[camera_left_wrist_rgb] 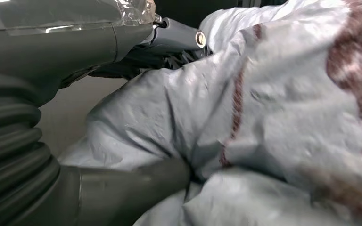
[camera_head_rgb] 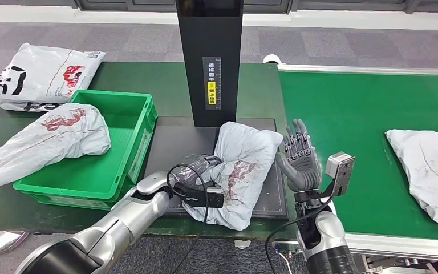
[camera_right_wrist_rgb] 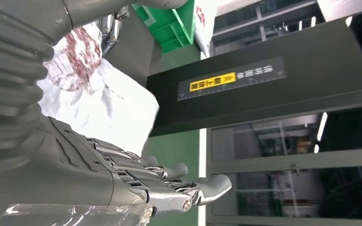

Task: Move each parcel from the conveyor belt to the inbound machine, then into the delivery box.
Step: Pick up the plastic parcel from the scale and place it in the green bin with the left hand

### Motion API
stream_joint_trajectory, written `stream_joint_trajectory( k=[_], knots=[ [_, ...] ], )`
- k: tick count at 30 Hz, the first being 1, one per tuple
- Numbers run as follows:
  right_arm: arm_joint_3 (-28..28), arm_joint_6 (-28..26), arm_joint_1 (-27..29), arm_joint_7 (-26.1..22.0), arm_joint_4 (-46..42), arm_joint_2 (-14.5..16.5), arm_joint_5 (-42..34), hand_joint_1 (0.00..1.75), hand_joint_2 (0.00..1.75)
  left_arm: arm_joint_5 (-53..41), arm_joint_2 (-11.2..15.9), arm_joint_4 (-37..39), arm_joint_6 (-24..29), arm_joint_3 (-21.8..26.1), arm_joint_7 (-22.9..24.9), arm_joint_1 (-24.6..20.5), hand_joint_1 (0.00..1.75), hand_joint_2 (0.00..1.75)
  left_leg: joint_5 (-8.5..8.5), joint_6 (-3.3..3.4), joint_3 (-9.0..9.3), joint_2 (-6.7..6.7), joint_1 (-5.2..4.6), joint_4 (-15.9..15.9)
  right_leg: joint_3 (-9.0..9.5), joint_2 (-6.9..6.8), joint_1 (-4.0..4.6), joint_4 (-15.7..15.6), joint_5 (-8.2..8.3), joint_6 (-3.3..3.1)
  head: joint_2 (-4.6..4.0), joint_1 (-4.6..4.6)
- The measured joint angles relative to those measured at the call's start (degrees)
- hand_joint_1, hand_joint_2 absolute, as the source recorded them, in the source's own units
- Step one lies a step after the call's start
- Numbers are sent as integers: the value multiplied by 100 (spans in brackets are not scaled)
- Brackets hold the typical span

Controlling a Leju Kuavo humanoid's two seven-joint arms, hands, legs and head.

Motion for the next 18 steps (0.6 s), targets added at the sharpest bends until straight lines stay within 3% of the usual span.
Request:
stream_joint_trajectory(
  k=[13,18],
  knots=[
    [0,-481,333,35,-636,0,325,0,175,272,-13,-299,1187,335,382,28,175,175,0,-3,-3,4,4,-1,-6,5,4,4,-1,-2,0,0],
    [0,-689,351,60,-648,0,350,0,175,191,223,-1030,1918,861,961,-34,175,175,1,-5,-12,11,4,-1,-19,11,4,8,1,-4,0,0]
  ],
)
